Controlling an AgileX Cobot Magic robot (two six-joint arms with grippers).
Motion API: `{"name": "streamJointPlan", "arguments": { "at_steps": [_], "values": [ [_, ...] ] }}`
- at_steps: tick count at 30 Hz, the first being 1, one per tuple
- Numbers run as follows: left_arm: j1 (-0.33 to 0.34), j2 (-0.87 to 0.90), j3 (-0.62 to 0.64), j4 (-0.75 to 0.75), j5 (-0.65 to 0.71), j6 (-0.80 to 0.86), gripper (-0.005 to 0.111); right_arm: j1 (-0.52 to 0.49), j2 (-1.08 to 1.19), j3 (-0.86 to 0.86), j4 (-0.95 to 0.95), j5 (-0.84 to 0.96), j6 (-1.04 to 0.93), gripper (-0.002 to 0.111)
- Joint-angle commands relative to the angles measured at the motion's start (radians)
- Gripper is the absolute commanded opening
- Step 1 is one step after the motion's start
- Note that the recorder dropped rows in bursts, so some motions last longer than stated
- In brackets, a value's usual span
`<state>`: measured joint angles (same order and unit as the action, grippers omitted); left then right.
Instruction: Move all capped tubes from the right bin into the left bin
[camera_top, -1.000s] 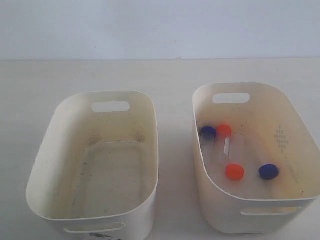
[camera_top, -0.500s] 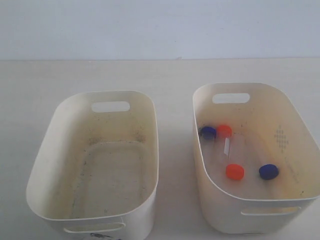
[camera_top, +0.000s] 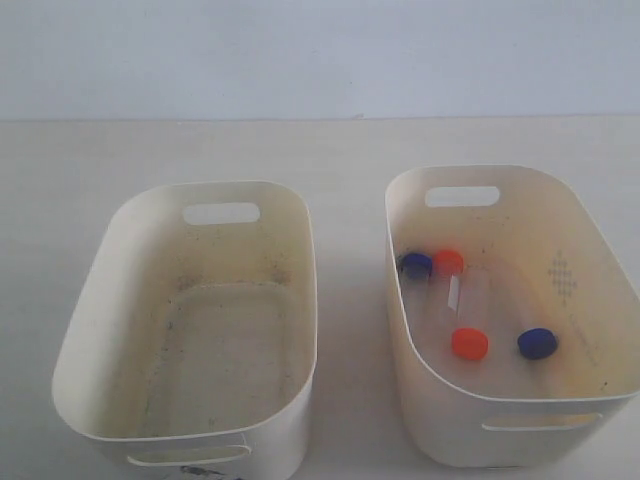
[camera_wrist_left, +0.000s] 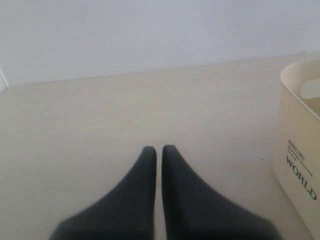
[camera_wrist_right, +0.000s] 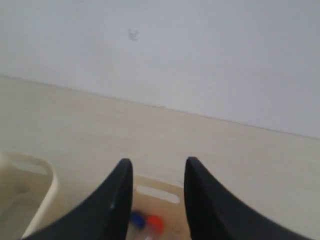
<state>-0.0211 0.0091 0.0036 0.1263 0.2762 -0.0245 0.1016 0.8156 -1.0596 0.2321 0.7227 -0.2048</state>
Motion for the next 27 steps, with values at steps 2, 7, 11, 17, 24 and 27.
{"name": "streamJointPlan", "arguments": {
  "at_steps": [2,7,11,17,24,27],
  "values": [
    [0.001,-0.002,-0.004,-0.007,-0.015,-0.012,0.004,0.121,0.196,-0.075,-0.016,0.150,0.138,0.036],
    [0.001,-0.002,-0.004,-0.007,-0.015,-0.012,0.004,0.171,0.384,-0.104,-0.136,0.216,0.283,0.036],
    [0.001,-0.002,-0.004,-0.007,-0.015,-0.012,0.004,0.175,0.510,-0.130,-0.138,0.259,0.353,0.036],
    [0.001,-0.002,-0.004,-0.007,-0.015,-0.012,0.004,0.178,0.602,-0.140,-0.132,0.267,0.408,0.036],
    [0.001,-0.002,-0.004,-0.007,-0.015,-0.012,0.004,0.178,0.643,-0.140,-0.097,0.259,0.453,0.007],
    [0.001,-0.002,-0.004,-0.007,-0.015,-0.012,0.004,0.178,0.656,-0.138,-0.123,0.263,0.533,0.007]
  ]
}}
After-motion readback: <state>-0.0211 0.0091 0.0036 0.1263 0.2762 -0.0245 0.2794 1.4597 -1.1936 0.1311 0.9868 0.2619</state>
